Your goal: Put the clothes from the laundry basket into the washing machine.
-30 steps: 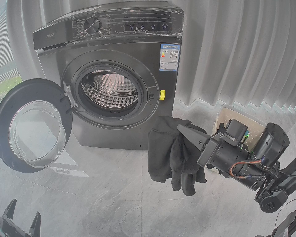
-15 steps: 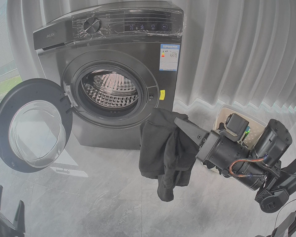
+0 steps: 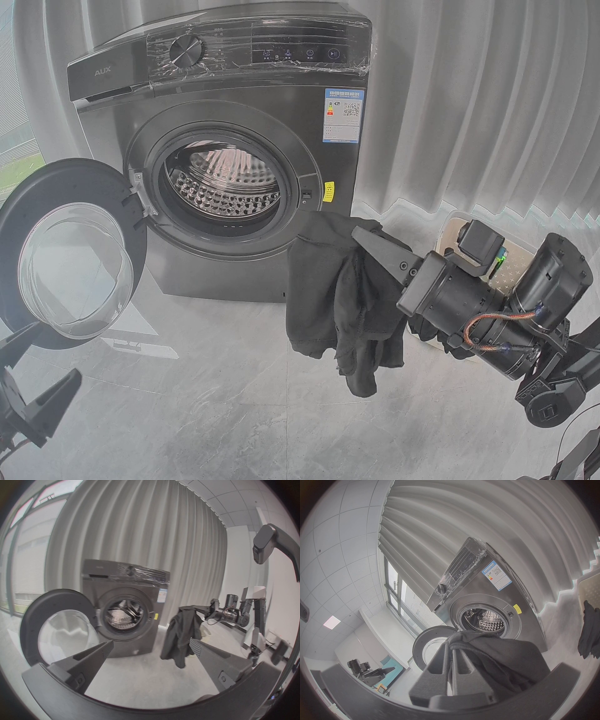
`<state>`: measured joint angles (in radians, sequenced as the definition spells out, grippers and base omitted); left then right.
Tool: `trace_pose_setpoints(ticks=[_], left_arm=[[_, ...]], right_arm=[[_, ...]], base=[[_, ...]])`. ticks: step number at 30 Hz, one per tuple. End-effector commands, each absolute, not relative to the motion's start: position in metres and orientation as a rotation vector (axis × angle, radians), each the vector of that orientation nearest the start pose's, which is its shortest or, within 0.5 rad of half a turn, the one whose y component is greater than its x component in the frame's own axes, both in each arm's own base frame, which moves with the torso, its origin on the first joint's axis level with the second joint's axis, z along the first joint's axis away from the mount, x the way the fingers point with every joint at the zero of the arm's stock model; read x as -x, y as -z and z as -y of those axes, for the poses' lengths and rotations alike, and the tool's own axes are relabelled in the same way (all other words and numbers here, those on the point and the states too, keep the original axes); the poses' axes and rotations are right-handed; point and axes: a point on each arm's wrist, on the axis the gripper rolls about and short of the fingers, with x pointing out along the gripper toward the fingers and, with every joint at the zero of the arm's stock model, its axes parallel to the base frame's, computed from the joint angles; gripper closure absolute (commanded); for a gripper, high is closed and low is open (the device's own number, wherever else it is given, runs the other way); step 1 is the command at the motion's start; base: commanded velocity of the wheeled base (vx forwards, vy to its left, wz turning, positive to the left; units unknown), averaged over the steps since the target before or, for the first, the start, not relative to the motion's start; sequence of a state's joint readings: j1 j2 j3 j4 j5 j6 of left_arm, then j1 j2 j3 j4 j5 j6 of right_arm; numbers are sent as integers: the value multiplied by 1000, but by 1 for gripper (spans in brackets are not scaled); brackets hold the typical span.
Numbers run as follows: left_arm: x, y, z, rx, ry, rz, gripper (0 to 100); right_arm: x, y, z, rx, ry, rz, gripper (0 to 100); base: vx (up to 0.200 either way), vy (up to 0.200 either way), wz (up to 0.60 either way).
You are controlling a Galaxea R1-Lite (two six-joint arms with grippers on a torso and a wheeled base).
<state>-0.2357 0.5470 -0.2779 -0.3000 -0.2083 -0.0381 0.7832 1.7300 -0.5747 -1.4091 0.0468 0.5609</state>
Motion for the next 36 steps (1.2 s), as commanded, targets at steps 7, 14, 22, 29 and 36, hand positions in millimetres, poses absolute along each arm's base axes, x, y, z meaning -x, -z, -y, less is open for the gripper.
trace_pose_setpoints(ticks=[7, 14, 22, 29, 36], left_arm=[[-123, -188, 63, 85, 682, -187, 0], [-142, -171, 81, 87, 730, -277, 0], [-168, -158, 105, 84, 774, -284, 0], [-180, -143, 124, 103, 813, -308, 0], [-199, -126, 137, 101, 811, -303, 0]], right_arm=[[-203, -192, -206, -638, -883, 1, 100], [-204, -192, -206, -637, -883, 0, 100], [-205, -189, -208, -635, -884, -8, 100], [-205, -189, -208, -648, -884, -16, 100], [-204, -188, -208, -647, -885, -18, 100]], base=[[0, 0, 0], [0, 0, 0], [0, 0, 0], [0, 0, 0], [0, 0, 0]])
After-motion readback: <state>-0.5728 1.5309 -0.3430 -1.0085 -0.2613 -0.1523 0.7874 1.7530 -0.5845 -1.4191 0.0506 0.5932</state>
